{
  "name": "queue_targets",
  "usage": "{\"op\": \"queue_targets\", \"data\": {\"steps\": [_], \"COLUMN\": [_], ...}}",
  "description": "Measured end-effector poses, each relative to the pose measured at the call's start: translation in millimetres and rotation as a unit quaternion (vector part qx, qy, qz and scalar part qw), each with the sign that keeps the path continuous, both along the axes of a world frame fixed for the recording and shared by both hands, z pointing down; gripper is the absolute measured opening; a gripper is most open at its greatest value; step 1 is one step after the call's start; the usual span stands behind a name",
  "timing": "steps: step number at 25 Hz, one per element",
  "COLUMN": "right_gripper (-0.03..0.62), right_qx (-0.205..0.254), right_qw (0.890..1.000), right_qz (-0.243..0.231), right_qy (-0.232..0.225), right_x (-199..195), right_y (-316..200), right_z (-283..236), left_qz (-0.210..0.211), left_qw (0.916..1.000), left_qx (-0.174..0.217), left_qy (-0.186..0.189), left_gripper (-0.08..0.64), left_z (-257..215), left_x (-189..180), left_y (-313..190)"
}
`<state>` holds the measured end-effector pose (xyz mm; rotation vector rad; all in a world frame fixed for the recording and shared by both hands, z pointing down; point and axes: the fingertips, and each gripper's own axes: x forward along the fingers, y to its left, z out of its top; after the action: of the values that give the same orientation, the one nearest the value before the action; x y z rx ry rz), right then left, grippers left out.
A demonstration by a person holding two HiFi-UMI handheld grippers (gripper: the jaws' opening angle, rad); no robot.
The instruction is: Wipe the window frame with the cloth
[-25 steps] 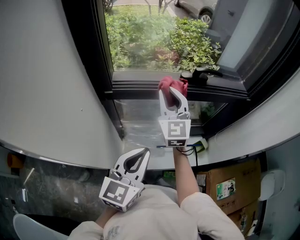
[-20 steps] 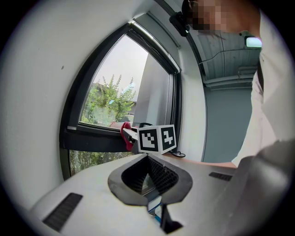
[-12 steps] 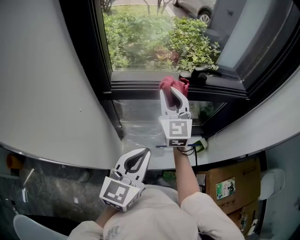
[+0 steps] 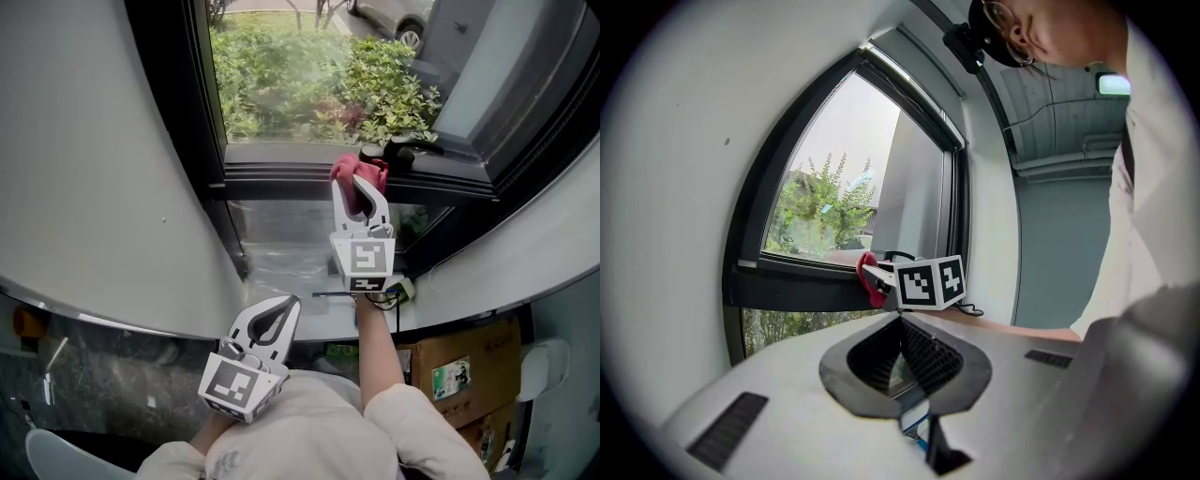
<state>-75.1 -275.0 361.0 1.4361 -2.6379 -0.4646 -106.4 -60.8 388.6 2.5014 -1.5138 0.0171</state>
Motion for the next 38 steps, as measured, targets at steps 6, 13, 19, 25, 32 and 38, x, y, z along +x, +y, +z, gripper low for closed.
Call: {"op": "queue_targets", "data": {"steps": [6,13,19,25,32,38], "right_gripper": [0.091,0.091,0.091,0.091,0.091,0.091], "right_qx": [-0.003,-0.010,-0.015,-0.024,-0.028,-0.025], "right_qw": [1.000,1.000,1.000,1.000,0.999,0.999], "right_qz": [0.009,0.010,0.004,-0.011,-0.014,-0.012], "right_qy": [-0.002,-0.005,-0.008,-0.003,-0.007,-0.016], "right_x": [14.5,35.0,57.6,76.4,99.4,109.4], "right_y": [-4.0,-9.9,-16.4,-21.6,-26.4,-29.6], "right_z": [-0.2,-1.4,-2.2,-1.7,-1.5,-2.2], "left_qz": [0.004,0.001,-0.003,-0.004,-0.032,-0.042], "left_qw": [1.0000,1.0000,1.0000,1.0000,0.9994,0.9990], "left_qx": [0.004,-0.001,0.002,-0.001,-0.007,-0.011], "left_qy": [0.002,0.000,0.000,0.003,0.009,0.011], "left_gripper": [0.008,0.008,0.008,0.008,0.008,0.008], "left_z": [-0.6,0.5,-0.3,-6.7,3.2,11.2], "left_x": [3.9,18.8,44.7,82.9,106.1,116.1], "left_y": [2.8,2.7,-6.3,-15.6,-13.6,-9.8]}}
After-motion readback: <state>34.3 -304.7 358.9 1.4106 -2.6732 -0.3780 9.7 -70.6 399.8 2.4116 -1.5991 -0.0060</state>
